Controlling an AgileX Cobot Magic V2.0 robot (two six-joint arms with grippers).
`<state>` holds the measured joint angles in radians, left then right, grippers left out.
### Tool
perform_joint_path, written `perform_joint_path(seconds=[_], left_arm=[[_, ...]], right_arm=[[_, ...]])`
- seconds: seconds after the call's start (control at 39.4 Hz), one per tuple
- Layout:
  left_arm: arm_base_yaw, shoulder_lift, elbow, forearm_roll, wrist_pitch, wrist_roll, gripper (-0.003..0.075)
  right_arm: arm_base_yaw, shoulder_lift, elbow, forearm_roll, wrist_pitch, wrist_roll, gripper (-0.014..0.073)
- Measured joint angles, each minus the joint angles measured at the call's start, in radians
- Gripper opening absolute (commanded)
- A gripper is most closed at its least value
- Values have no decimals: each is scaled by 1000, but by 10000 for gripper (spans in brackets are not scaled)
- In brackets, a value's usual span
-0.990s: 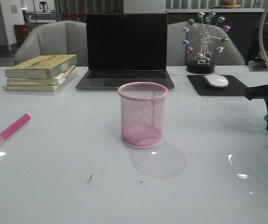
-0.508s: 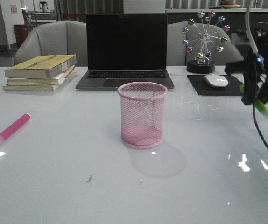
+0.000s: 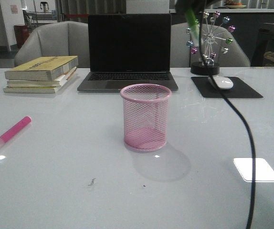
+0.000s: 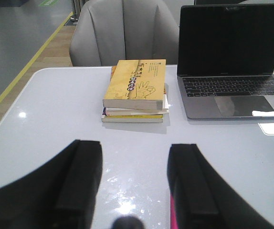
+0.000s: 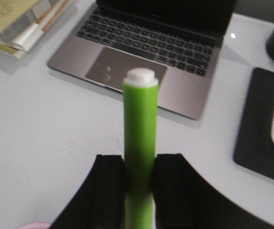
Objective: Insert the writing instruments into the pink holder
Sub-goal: 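Lift the green marker upright and carry it over the pink holder, then lower the green marker into the holder and open the right gripper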
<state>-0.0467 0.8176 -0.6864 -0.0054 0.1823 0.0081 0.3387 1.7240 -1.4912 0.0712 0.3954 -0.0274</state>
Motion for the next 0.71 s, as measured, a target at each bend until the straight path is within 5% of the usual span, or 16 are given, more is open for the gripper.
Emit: perform_joint_path(seconds=[0.3, 0.71], left_arm=[[0, 0, 0, 0, 1, 0, 393], [0, 0, 0, 0, 1, 0, 393]], right_arm=[[168, -2, 254, 4, -461, 0, 57], [193, -2, 603, 4, -864, 0, 57]])
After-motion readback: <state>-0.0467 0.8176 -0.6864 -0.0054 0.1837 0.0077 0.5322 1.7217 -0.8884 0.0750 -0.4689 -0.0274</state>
